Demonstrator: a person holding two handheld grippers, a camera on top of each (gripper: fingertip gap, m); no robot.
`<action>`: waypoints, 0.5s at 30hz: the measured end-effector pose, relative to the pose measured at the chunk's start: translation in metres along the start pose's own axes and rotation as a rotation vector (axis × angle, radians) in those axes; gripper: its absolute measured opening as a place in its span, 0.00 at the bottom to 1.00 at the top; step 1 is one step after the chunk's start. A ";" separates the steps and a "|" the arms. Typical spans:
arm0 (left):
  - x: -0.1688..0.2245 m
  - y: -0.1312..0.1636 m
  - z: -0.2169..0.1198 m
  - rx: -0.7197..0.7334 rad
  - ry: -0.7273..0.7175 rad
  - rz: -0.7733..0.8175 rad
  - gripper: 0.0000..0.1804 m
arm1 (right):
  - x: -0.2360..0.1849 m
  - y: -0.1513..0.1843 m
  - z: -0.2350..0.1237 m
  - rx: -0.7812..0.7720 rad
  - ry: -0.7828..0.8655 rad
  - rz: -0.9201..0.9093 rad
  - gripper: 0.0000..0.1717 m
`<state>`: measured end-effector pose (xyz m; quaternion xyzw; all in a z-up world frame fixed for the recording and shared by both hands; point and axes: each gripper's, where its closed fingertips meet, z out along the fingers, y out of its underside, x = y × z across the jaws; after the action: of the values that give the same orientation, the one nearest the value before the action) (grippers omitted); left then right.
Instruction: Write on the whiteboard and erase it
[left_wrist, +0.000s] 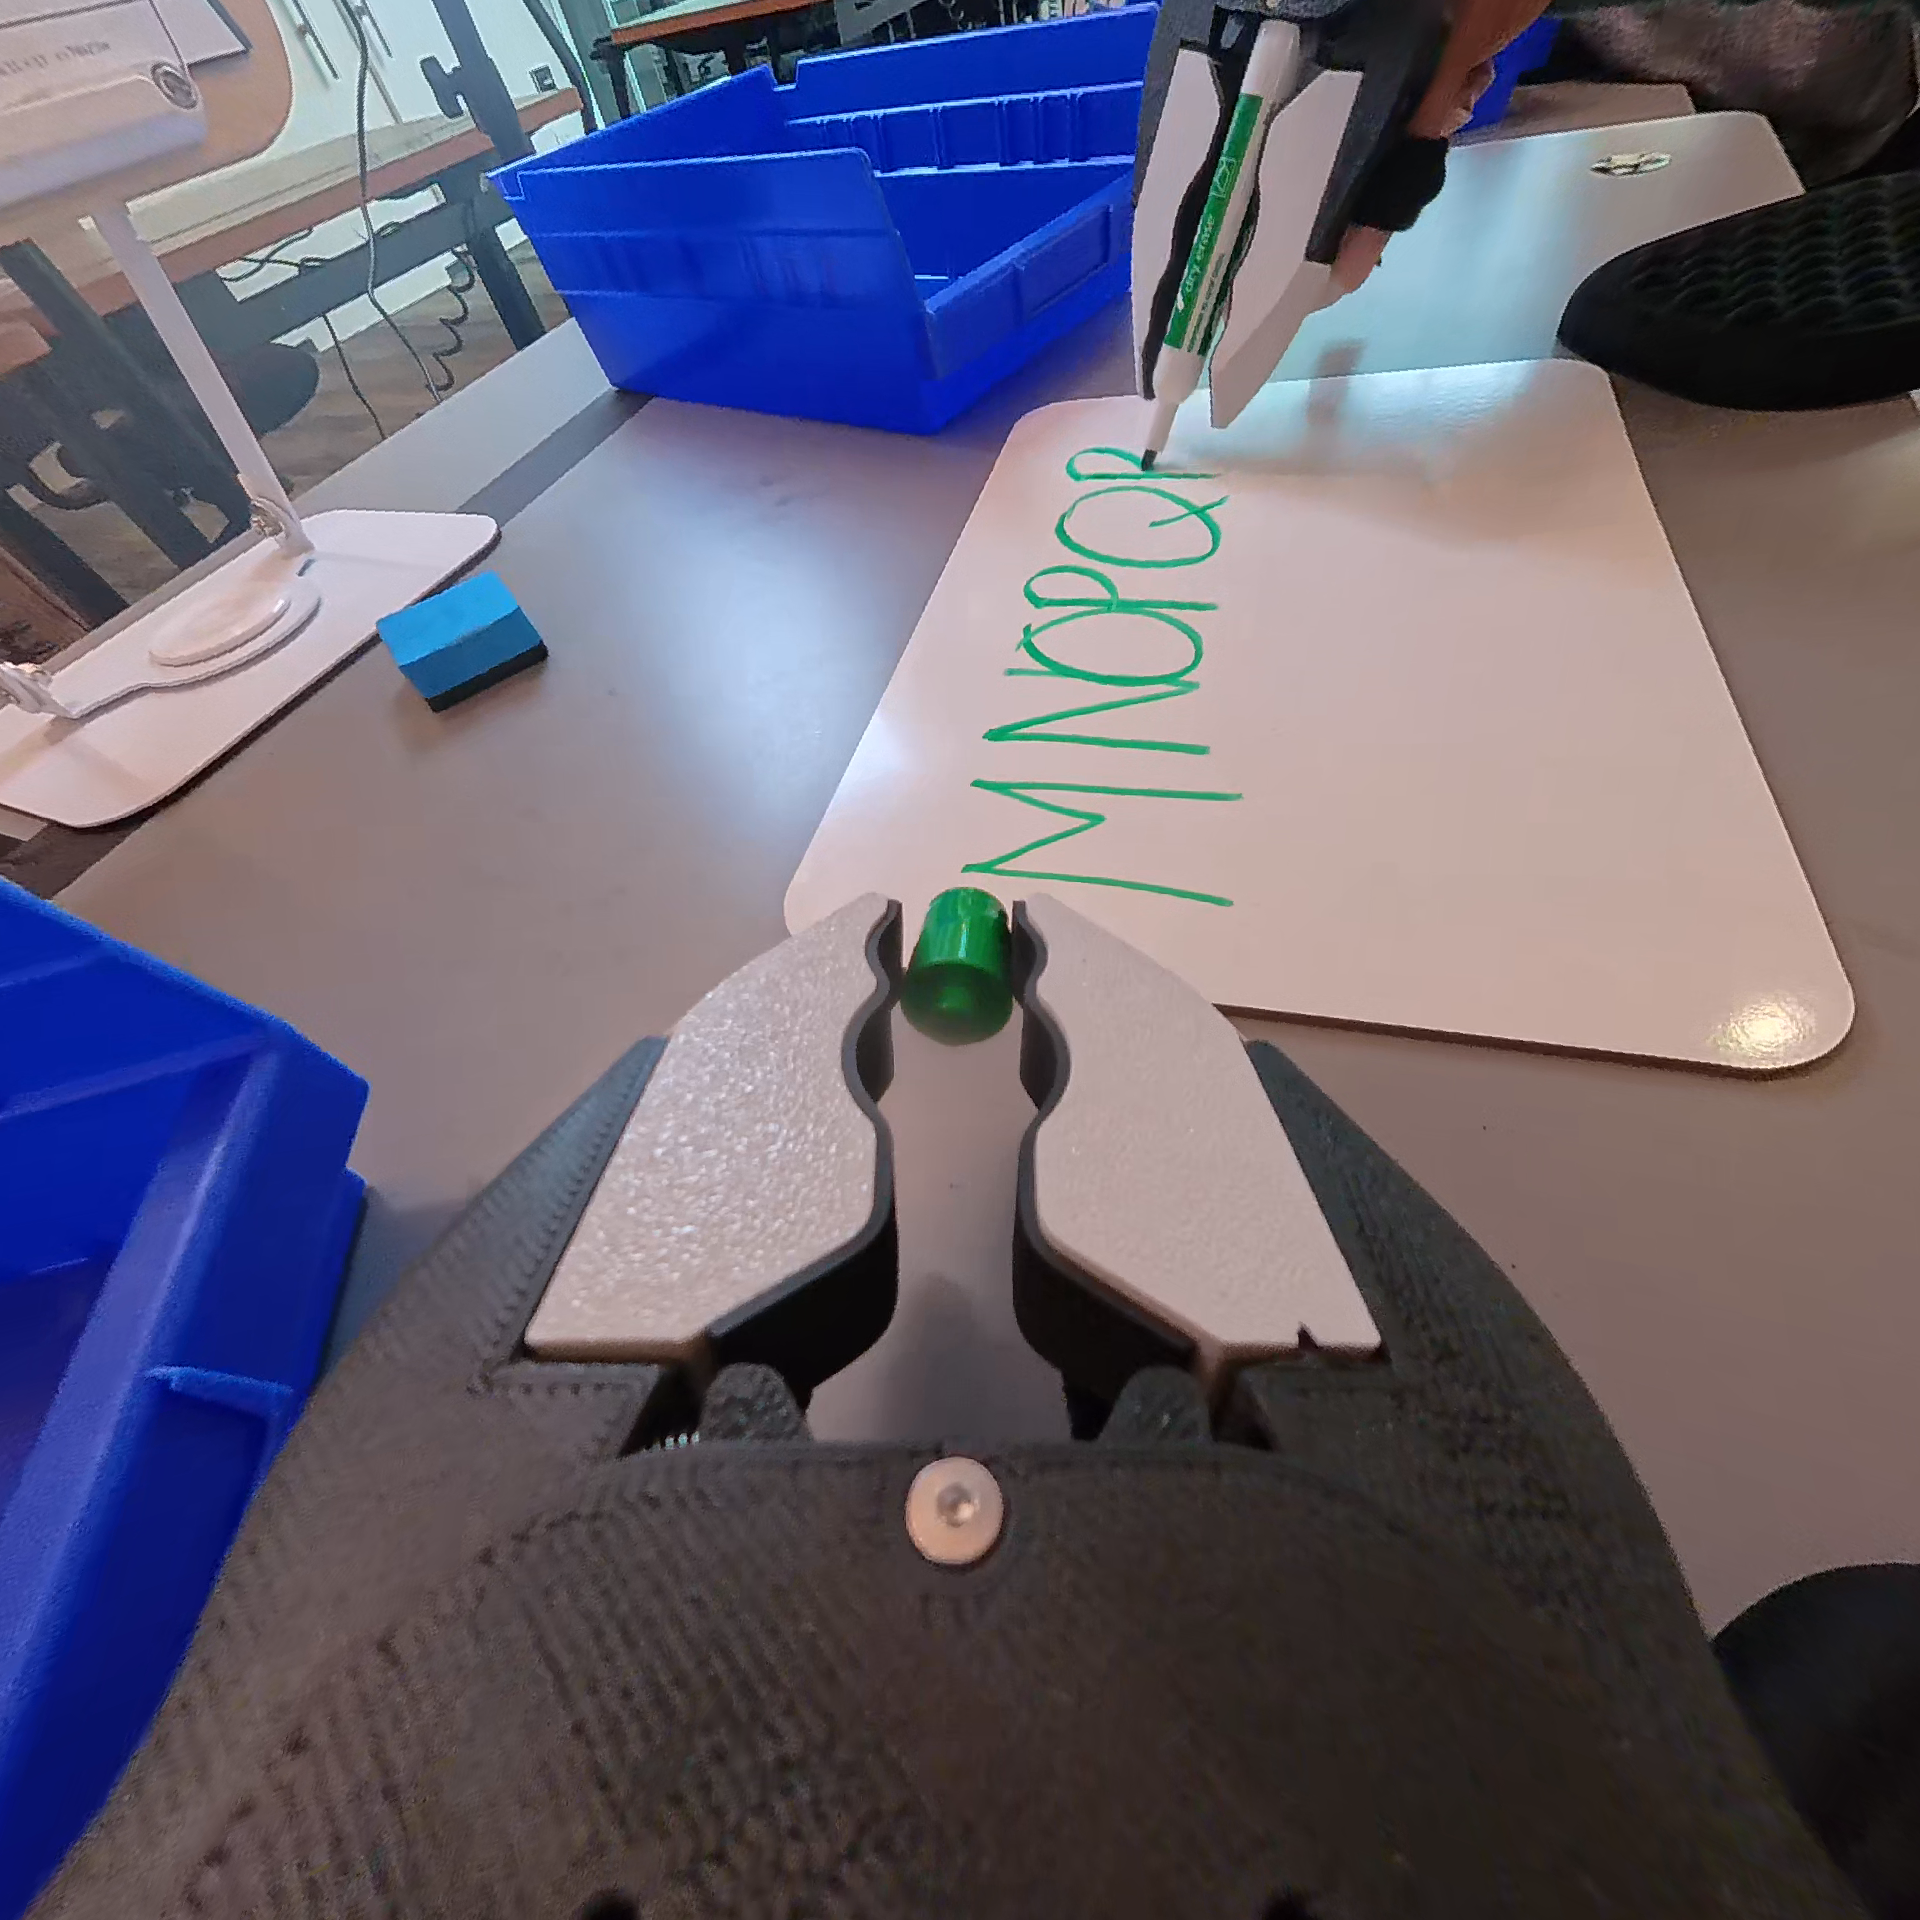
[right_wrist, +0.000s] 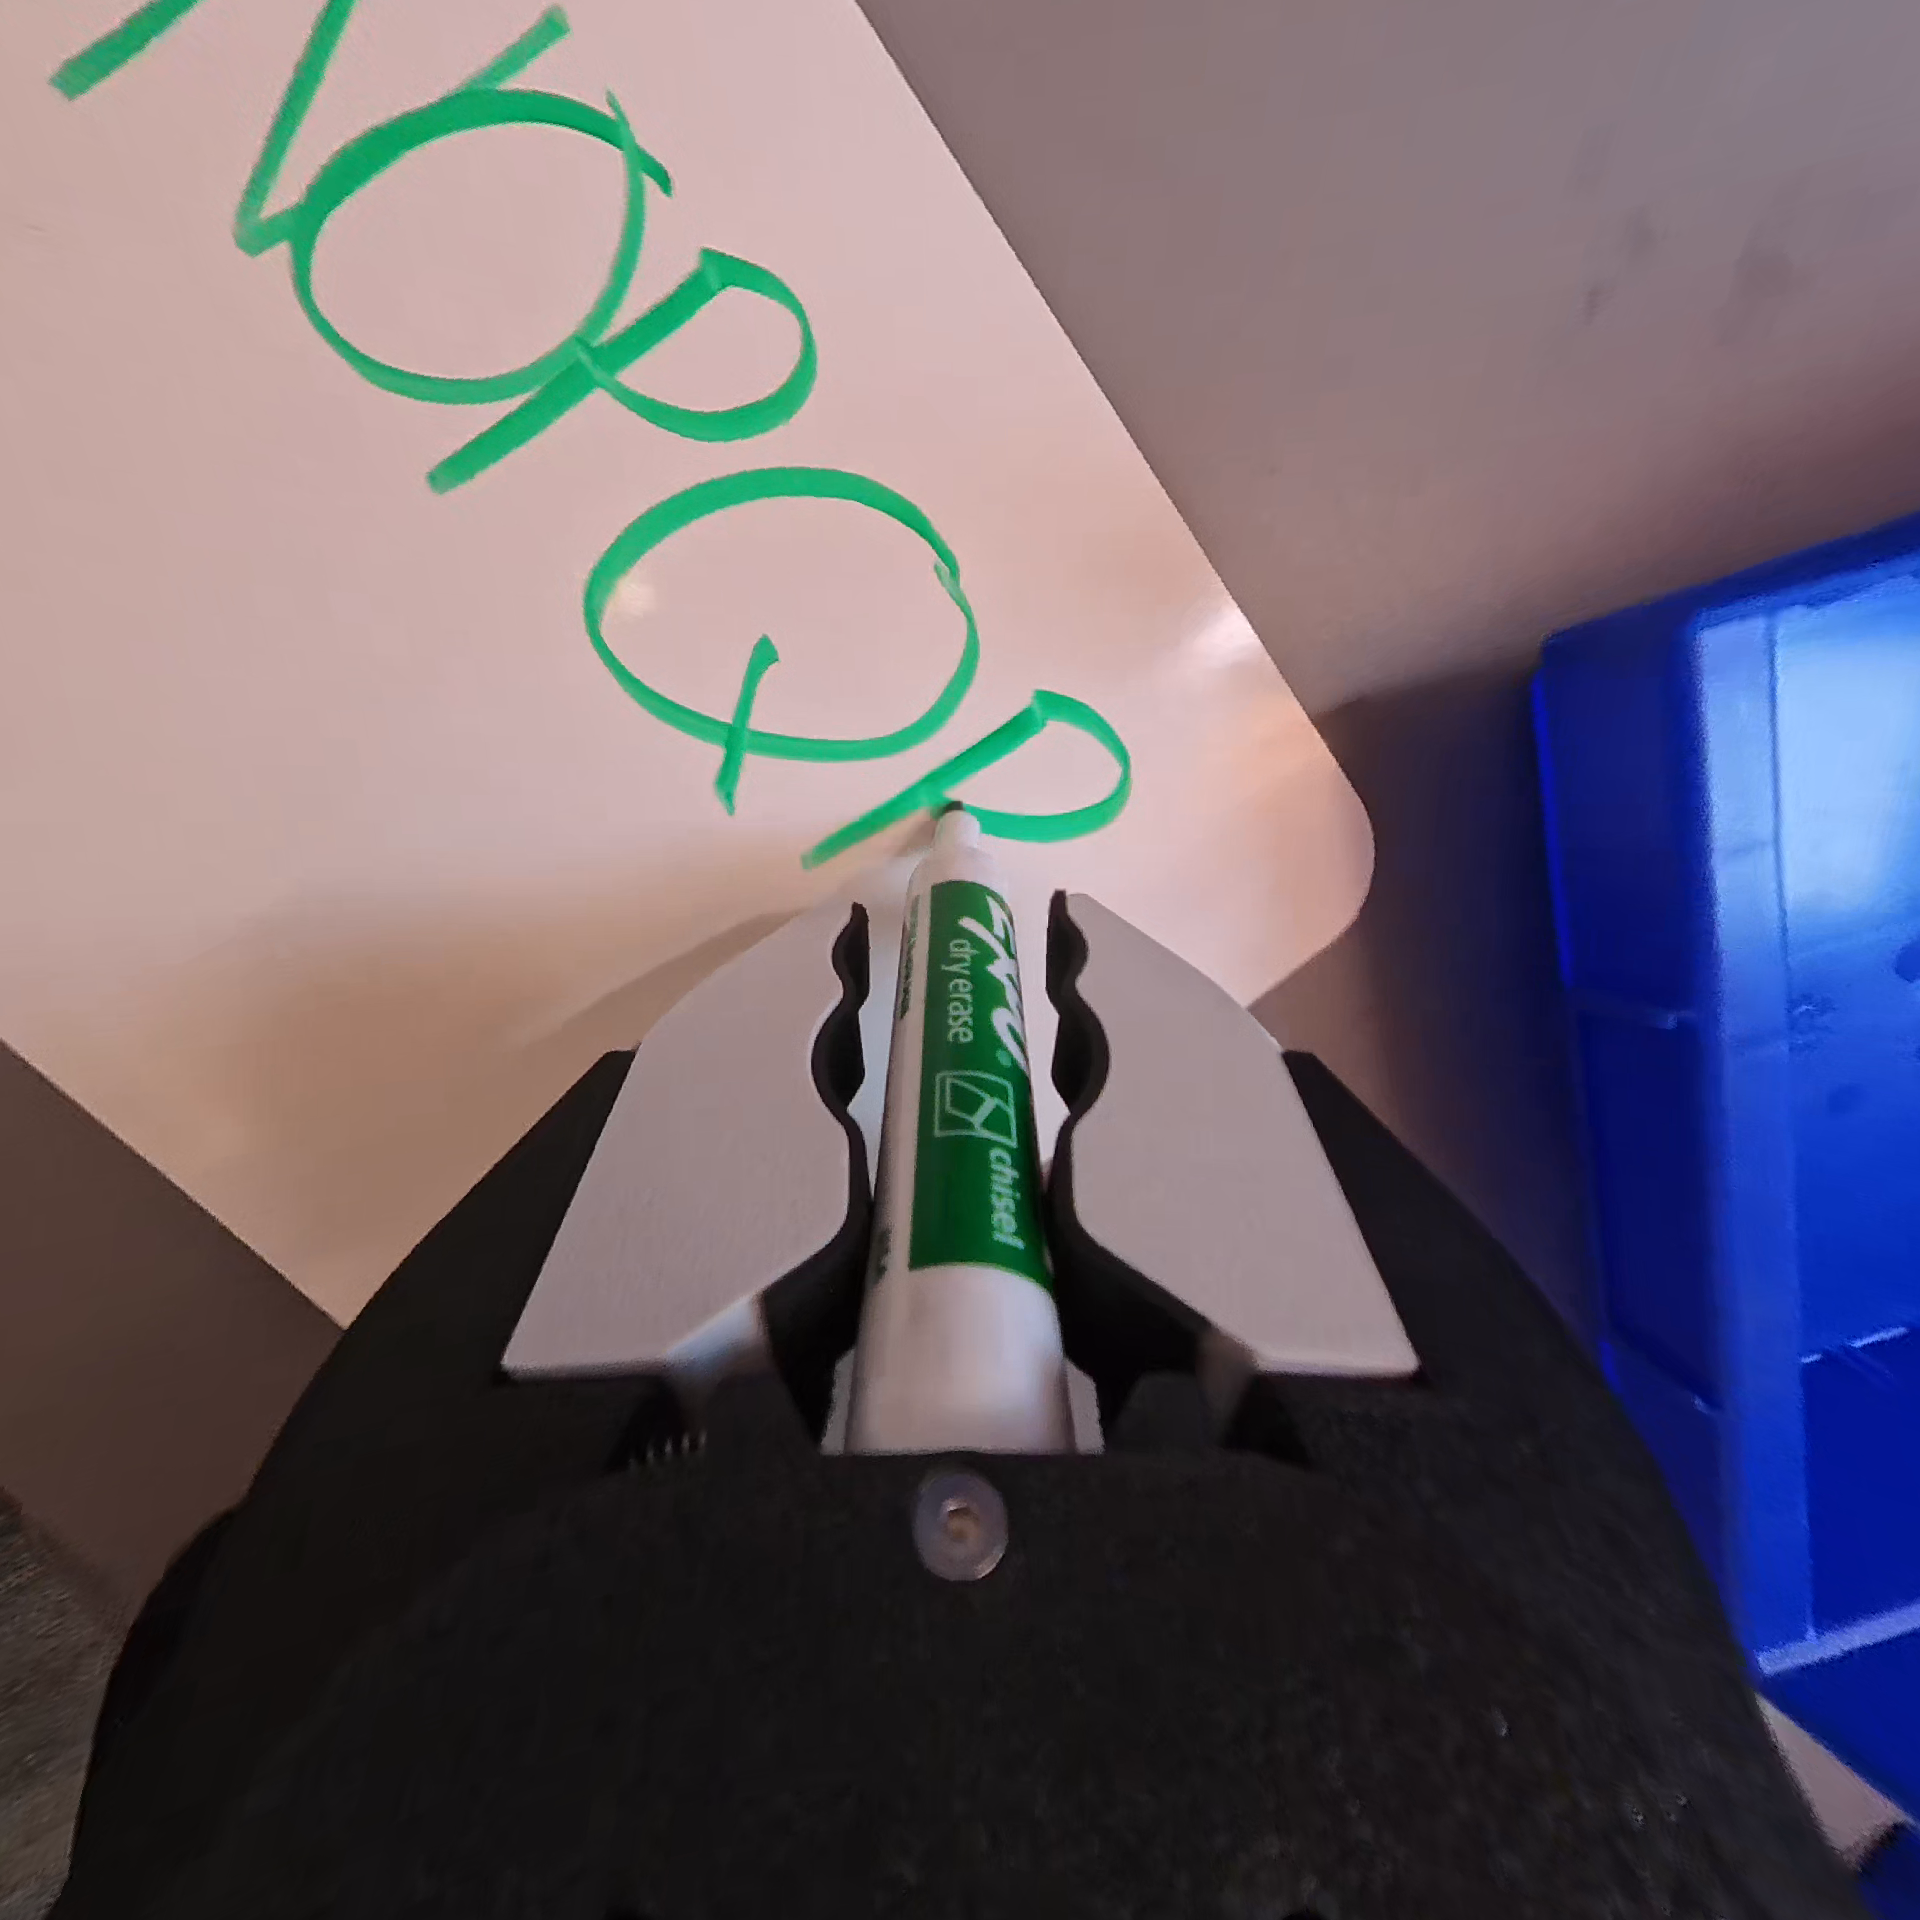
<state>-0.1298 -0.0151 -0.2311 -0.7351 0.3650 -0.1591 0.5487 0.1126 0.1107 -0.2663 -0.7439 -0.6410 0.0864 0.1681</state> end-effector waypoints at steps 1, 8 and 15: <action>0.000 0.000 0.000 0.000 0.000 0.001 0.11 | 0.005 0.004 -0.001 -0.006 0.009 0.012 0.20; 0.000 0.000 0.000 -0.001 0.002 -0.008 0.11 | -0.001 0.035 -0.014 -0.020 -0.014 0.076 0.20; 0.006 -0.007 -0.001 0.045 0.028 0.007 0.11 | -0.010 -0.012 -0.046 0.298 0.012 0.074 0.20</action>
<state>-0.1237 -0.0191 -0.2254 -0.7190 0.3715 -0.1755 0.5606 0.1154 0.0959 -0.2199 -0.7344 -0.5923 0.1822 0.2770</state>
